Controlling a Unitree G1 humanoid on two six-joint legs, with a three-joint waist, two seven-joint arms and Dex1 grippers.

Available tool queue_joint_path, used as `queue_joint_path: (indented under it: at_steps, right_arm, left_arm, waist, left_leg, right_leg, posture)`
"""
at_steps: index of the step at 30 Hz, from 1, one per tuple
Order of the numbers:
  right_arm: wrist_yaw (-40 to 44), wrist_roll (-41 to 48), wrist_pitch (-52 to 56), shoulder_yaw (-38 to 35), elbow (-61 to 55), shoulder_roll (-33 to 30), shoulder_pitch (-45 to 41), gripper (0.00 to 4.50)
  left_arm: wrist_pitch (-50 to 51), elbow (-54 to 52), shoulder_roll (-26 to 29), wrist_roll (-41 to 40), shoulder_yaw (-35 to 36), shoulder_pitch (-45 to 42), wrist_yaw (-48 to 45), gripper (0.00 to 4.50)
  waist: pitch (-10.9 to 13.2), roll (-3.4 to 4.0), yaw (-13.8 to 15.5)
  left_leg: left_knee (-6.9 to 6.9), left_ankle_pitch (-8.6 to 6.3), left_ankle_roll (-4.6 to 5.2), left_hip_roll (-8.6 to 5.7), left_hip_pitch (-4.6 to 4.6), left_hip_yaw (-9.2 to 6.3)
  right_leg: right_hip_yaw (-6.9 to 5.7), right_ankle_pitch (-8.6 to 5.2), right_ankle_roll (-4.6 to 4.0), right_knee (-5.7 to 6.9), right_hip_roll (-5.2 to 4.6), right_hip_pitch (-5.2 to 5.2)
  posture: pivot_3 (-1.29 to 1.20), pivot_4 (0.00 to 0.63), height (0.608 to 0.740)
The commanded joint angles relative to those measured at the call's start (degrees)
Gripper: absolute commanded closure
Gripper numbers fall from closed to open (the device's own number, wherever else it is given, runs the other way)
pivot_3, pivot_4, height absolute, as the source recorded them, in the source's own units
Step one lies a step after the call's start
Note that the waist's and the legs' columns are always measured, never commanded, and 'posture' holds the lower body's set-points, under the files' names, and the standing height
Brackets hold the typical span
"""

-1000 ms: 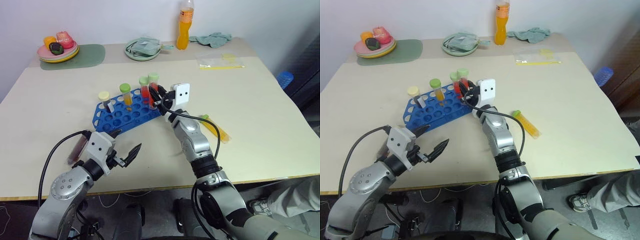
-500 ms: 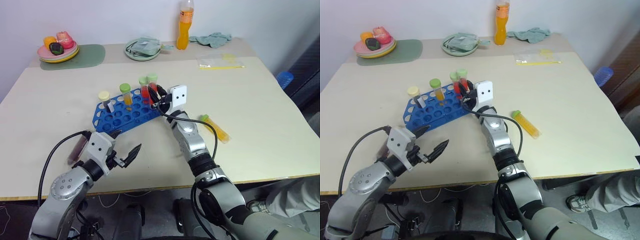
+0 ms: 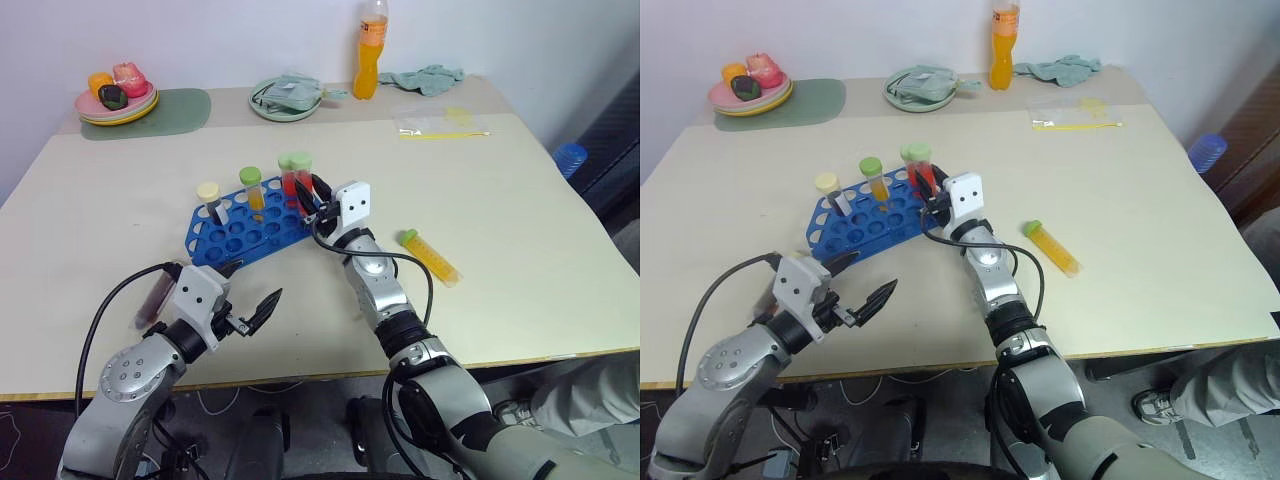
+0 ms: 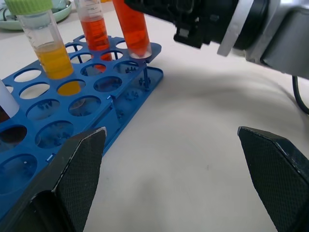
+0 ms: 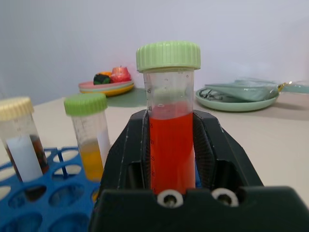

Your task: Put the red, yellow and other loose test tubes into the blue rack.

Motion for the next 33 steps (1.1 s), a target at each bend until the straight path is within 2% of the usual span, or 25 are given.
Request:
queue_joint_path:
  at_steps: [1,2,4,7,8,11,13,16,19,21,22,25,29,33]
  right_arm:
    - [1.09,0.33,-1.97,0.13,-0.06,0.88,-0.23,3.45]
    - [1.23,0.39,-2.1,0.07,-0.07,0.89,-0.18,2.66]
    - [1.51,0.59,-2.11,-0.05,-1.0,0.78,0.02,1.81]
    - [1.88,0.87,-0.91,-0.13,-5.56,-0.16,0.63,0.27]
    - [2.16,1.02,-0.02,-0.17,-7.77,-0.75,0.97,0.03]
    - [5.42,2.72,9.85,-0.35,-20.84,-5.76,3.09,0.03]
    - [11.45,8.28,22.96,-0.43,-33.58,-11.78,5.88,0.03]
    - [17.31,16.46,42.02,-1.91,-48.23,-22.76,9.39,0.03]
    - [21.65,21.43,59.14,-3.6,-56.93,-36.01,9.81,0.03]
    - [23.4,19.61,64.21,-2.13,-58.27,-43.66,8.35,0.03]
    - [23.35,20.57,71.6,-1.76,-56.58,-46.34,5.69,0.03]
    - [22.79,21.12,87.21,0.84,-51.56,-50.57,-0.49,0.03]
    - [24.36,15.4,90.43,11.17,-46.35,-55.32,-4.74,0.03]
    - [24.82,13.46,94.52,15.74,-39.07,-54.55,-9.5,0.03]
  left_arm:
    - [-1.04,-1.45,0.16,-0.15,0.74,-0.14,-0.13,0.0]
    - [-0.99,-1.57,0.2,-0.16,0.76,-0.03,-0.14,0.0]
    - [-1.0,-1.66,0.22,-0.14,0.74,0.14,-0.15,0.0]
    - [-1.15,-1.6,0.16,-0.04,0.71,0.26,-0.11,0.0]
    - [-1.24,-1.54,0.17,-0.01,0.77,0.3,-0.12,0.0]
    - [-1.63,-1.31,0.15,-0.12,1.49,0.75,-0.14,0.0]
    - [-2.07,-1.15,0.05,-0.16,1.89,1.43,-0.22,0.0]
    - [-3.01,-0.63,-0.09,-0.05,1.7,2.26,-0.63,0.0]
    - [-3.49,0.05,0.09,-0.29,0.33,1.98,-2.02,0.0]
    - [-3.57,0.45,0.58,-0.43,-1.18,1.23,-3.72,0.0]
    - [-3.63,0.75,1.02,-0.51,-2.34,0.52,-5.1,0.0]
    - [-4.31,1.75,2.03,-0.1,-5.0,-1.3,-8.07,0.0]
    - [-6.1,4.2,2.11,1.38,-7.94,-3.84,-9.82,0.0]
    - [-7.19,5.57,1.31,1.98,-9.02,-4.63,-9.78,0.0]
  waist:
    - [0.0,0.0,0.0]
    - [0.0,0.0,-0.01]
    - [0.0,0.0,0.0]
    - [0.0,0.0,0.02]
    - [0.0,0.01,0.03]
    - [0.01,0.02,0.25]
    - [0.01,0.01,0.55]
    - [0.01,0.01,0.68]
    - [0.09,0.15,0.58]
    - [0.08,0.16,0.33]
    - [0.08,0.16,0.09]
    - [0.1,0.18,-0.04]
    - [0.07,0.17,0.36]
    - [0.09,0.18,0.42]
  left_leg:
    - [0.0,0.0,0.0,0.0,0.0,0.0]
    - [0.0,0.0,0.0,0.0,0.0,0.0]
    - [0.0,0.0,0.0,0.0,0.0,0.0]
    - [0.0,0.0,0.0,0.0,0.01,0.0]
    - [0.0,0.0,0.0,0.0,0.0,0.0]
    - [0.01,0.0,0.0,-0.01,-0.01,-0.01]
    - [0.03,0.0,0.0,-0.05,-0.05,-0.05]
    - [0.03,0.0,0.01,-0.08,-0.05,-0.06]
    - [0.04,-0.01,0.01,-0.07,-0.03,-0.07]
    - [0.04,0.0,0.02,-0.07,0.0,-0.02]
    - [0.03,0.0,0.02,-0.06,0.02,-0.02]
    - [0.02,0.0,0.03,-0.03,0.07,0.06]
    - [0.02,-0.01,0.03,-0.01,0.03,0.04]
    - [0.05,-0.03,0.06,-0.07,-0.06,0.08]
  right_leg:
    - [0.0,0.0,0.0,0.0,0.0,0.0]
    - [0.0,0.0,0.0,0.0,0.0,0.0]
    - [0.0,0.0,0.0,0.0,0.0,0.0]
    - [0.0,0.0,0.0,0.0,0.0,0.0]
    - [0.0,0.0,0.0,0.0,0.0,0.0]
    - [0.0,0.0,0.0,0.0,-0.03,0.0]
    - [-0.01,0.0,0.01,-0.02,-0.08,0.02]
    - [-0.02,-0.01,0.02,-0.07,-0.12,0.06]
    - [-0.02,-0.02,0.0,-0.05,-0.09,0.08]
    - [-0.01,-0.03,-0.01,-0.05,-0.08,0.09]
    - [-0.01,-0.03,-0.02,-0.06,-0.06,0.1]
    - [0.03,-0.05,-0.05,-0.04,0.0,0.08]
    - [0.01,-0.05,-0.06,-0.09,0.0,0.08]
    - [0.0,-0.04,-0.03,-0.16,-0.1,0.06]
  posture:
    - [0.0,0.15,0.74]
    - [0.0,0.15,0.74]
    - [0.0,0.15,0.74]
    - [0.0,0.15,0.74]
    - [0.0,0.15,0.74]
    - [0.0,0.15,0.74]
    - [0.0,0.15,0.74]
    - [0.0,0.15,0.74]
    - [0.0,0.15,0.74]
    - [0.0,0.15,0.74]
    - [0.0,0.15,0.74]
    - [0.0,0.15,0.74]
    - [0.0,0.15,0.74]
    - [0.0,0.15,0.74]
